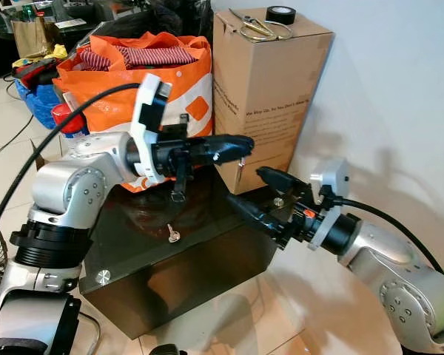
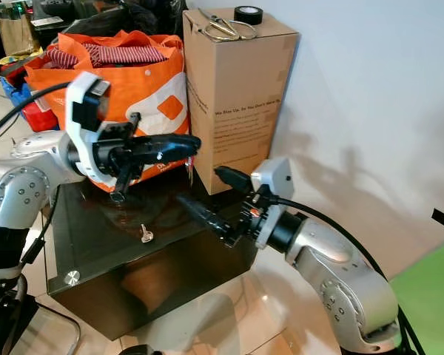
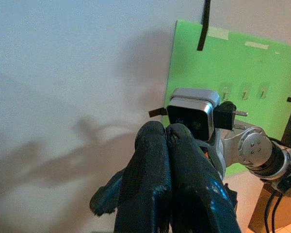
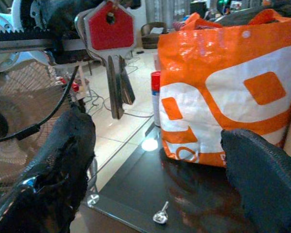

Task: Hang keys on a hook

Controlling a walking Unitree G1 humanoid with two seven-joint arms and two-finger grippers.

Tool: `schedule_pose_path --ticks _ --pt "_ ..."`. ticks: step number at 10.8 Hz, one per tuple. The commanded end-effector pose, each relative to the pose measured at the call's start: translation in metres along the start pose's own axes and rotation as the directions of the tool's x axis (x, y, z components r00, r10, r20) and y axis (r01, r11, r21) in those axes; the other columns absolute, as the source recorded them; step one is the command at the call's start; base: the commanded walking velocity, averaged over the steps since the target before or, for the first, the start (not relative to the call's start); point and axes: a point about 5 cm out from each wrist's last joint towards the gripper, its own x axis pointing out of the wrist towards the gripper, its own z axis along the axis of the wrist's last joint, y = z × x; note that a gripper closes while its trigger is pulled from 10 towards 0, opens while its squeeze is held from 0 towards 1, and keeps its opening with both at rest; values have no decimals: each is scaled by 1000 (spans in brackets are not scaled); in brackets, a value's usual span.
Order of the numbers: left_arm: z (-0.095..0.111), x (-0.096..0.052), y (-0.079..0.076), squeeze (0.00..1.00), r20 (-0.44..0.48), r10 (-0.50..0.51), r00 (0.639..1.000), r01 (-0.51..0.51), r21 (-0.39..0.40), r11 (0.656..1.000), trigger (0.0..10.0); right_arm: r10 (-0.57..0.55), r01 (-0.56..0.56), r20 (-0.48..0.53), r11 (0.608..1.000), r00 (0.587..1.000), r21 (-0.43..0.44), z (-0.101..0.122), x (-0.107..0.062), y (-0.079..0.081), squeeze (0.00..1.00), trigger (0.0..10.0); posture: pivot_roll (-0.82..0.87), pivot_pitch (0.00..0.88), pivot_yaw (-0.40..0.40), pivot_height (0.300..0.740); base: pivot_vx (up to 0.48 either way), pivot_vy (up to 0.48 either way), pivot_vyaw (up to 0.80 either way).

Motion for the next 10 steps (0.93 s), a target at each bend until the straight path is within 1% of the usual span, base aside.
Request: schedule_pose_path --ticks 1,3,4,5,6,7,8,10 --pt "2 4 -4 0 -4 -26 1000 26 8 1000 10000 34 -33 18 999 999 -18 8 2 5 0 10000 -74 0 8 740 0 0 0" --pt "2 4 -5 0 -9 -34 999 34 3 999 10000 42 -41 31 999 999 -17 10 4 7 0 10000 -73 0 10 740 0 0 0" --pt "-1 4 -7 0 -14 -34 999 34 -2 999 10000 46 -45 42 999 998 -11 12 5 7 0 8471 -67 0 6 740 0 0 0" --pt "-2 5 -8 0 -12 -29 999 29 -6 1000 10000 58 -58 43 998 997 -5 12 6 8 0 6039 -65 0 4 740 0 0 0" --pt "-2 5 -9 0 -8 -28 1000 28 -10 1000 10000 68 -68 42 998 997 0 11 7 9 0 2824 -63 0 2 740 0 0 0" --pt "-4 4 -10 0 -12 -29 1000 28 -13 1000 10000 70 -71 47 997 996 4 12 8 9 0 0 -63 0 0 740 0 0 0" --pt "-7 2 -12 0 -19 -26 999 25 -20 999 10000 75 -76 56 997 996 8 13 9 9 0 0 -63 0 -2 740 0 0 0" --pt "-6 2 -12 0 -14 -19 1000 19 -23 1000 10000 88 -89 63 996 994 17 15 9 8 0 0 -61 0 -8 740 0 0 0"
